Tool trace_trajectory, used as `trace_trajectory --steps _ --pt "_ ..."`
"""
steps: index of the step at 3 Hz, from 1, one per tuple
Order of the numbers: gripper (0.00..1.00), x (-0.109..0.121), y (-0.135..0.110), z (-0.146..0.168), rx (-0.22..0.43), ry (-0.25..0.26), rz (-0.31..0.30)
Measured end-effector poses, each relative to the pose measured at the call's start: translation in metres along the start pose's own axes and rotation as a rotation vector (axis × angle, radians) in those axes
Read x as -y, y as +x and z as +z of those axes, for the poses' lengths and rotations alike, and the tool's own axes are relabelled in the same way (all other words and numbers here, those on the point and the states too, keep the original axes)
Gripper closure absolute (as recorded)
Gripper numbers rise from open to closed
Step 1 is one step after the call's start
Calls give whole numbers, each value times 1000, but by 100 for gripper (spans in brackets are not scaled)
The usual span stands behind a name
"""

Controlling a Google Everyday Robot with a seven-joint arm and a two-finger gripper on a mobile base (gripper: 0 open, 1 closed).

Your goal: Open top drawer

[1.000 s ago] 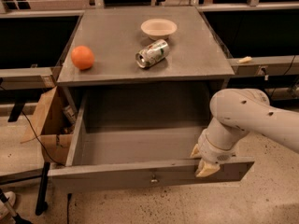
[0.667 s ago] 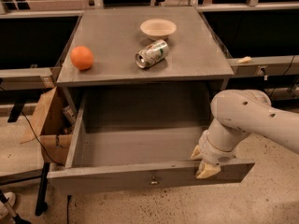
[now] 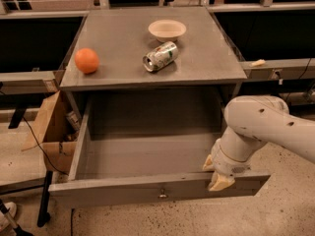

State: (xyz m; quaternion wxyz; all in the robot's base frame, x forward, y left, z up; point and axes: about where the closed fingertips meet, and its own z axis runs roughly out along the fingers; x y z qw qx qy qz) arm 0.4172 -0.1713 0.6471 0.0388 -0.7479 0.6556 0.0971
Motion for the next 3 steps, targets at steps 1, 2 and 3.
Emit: trace_trajectory --steps 1,2,3 --pt "14 -7 -1 -6 4 1 -10" --pt "0 -9 -1 -10 6 6 -16" --pt "0 -9 -1 -10 6 6 -16"
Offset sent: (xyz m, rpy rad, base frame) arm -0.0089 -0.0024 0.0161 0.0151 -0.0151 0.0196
